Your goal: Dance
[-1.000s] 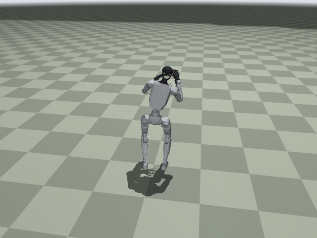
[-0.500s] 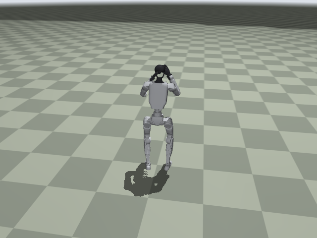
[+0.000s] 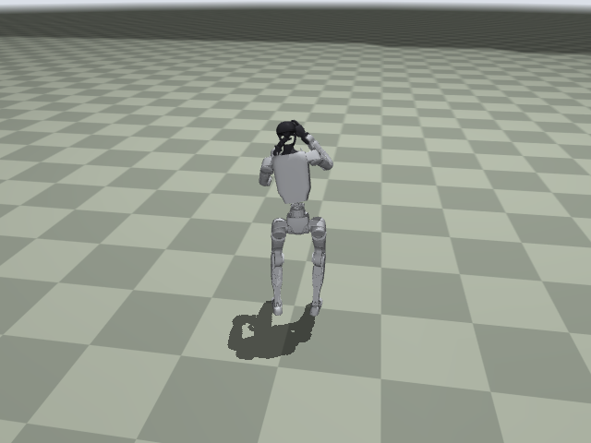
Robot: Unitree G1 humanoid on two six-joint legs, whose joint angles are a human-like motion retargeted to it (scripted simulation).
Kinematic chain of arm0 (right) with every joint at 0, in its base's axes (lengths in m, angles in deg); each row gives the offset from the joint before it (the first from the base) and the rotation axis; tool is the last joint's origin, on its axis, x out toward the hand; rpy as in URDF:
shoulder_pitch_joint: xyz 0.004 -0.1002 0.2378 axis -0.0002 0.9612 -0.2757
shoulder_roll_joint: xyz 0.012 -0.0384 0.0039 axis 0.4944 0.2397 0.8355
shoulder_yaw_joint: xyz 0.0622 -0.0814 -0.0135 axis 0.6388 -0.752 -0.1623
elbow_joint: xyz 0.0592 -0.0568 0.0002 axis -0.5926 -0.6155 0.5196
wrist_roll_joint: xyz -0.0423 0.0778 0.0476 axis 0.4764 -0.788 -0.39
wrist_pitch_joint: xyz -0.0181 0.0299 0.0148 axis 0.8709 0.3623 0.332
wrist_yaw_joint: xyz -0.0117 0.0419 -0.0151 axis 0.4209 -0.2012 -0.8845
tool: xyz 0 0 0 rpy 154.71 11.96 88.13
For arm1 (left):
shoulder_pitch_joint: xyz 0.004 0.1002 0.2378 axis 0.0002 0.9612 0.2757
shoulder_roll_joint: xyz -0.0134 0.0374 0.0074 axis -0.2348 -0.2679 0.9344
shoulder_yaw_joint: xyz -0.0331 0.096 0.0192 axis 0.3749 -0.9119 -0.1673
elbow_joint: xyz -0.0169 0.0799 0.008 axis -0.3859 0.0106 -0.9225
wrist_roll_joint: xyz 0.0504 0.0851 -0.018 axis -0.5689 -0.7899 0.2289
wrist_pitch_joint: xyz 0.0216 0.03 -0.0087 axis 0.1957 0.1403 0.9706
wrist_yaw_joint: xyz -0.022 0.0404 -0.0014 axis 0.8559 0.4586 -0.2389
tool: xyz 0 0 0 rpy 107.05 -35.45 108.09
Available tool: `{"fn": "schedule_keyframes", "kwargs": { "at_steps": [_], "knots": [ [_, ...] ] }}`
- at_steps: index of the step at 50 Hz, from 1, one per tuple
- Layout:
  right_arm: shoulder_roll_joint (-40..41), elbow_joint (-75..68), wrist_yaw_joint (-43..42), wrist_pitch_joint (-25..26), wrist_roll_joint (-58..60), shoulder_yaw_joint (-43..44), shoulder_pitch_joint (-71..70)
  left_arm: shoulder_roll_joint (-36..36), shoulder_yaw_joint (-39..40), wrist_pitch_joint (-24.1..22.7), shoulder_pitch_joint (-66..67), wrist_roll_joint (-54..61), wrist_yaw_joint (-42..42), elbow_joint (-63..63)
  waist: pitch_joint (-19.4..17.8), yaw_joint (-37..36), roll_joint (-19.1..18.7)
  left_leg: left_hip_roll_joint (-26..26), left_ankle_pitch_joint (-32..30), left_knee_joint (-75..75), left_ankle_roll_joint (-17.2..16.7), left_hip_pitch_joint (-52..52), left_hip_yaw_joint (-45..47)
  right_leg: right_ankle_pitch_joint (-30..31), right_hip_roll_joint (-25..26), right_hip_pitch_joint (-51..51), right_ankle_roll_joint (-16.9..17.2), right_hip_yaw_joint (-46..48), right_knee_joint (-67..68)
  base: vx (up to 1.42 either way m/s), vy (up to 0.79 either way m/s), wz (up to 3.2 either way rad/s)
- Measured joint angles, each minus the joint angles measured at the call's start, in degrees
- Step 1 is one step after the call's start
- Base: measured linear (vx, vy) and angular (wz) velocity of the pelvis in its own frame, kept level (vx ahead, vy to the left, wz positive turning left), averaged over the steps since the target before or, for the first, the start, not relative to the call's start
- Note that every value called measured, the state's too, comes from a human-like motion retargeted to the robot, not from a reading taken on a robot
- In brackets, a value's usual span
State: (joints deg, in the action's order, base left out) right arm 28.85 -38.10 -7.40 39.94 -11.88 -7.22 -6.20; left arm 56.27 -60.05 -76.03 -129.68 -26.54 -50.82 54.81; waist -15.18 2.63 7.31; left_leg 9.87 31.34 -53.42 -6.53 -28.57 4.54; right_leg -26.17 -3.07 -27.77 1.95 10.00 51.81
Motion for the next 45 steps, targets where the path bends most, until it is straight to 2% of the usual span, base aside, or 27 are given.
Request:
{"fn": "schedule_keyframes", "kwargs": {
  "at_steps": [8,17,25,40,45],
  "knots": [
    [-2.21,-0.43,-2.3,-0.66,-1.42,0.54,-0.95,-4.25,0.76,-0.07,-5.66,-0.86,2.39,0.33,0.41,-0.88,-0.63,1.34,-1.23,0.74,-0.5,-3.7,-0.56,2.23,1.52,-2.38,0.46,0.73,-3.25,0.0,0.0,0.0],
    [0.17,0.42,2.99,-0.96,-6.95,1.57,8.49,-3.43,2.48,-0.25,-2.65,0.55,1.5,-0.47,1.25,-0.87,-1.49,0.21,-1.61,2.36,0.27,-3.18,0.49,2.64,0.84,-2.47,1.15,-0.59,-4.58,0.0,0.0,0.0],
    [1.3,-0.74,2.66,-0.4,-9.12,0.01,8.69,-3.13,2.28,-0.53,-1.37,1.21,3.93,-2.78,3.16,-1.08,-1.52,-1.05,-3.13,5.62,0.56,-0.95,1.53,3.82,-0.12,-1.15,2.22,-1.28,-6.62,0.0,0.0,0.0],
    [0.89,-2.65,3.28,1.19,-7.71,0.26,9.03,-0.97,3.9,-0.63,1.66,4.71,3.7,-3.48,2.65,-1.71,-2.44,-4.19,-4.52,5.45,1.34,-1.96,1.6,2.86,-3.41,-3.49,2.67,-1.95,-3.09,0.0,0.0,0.0],
    [0.32,-4.96,3.67,1.64,-9.27,0.06,10.13,0.11,4.53,-1.23,2.84,5.94,5.47,-3.84,3.6,-1.13,-3.04,-5.55,-6.93,10.77,1.47,-0.64,1.76,4.46,-3.96,-3.14,3.04,-2.09,-6.4,0.0,0.0,0.0]
  ]
}}
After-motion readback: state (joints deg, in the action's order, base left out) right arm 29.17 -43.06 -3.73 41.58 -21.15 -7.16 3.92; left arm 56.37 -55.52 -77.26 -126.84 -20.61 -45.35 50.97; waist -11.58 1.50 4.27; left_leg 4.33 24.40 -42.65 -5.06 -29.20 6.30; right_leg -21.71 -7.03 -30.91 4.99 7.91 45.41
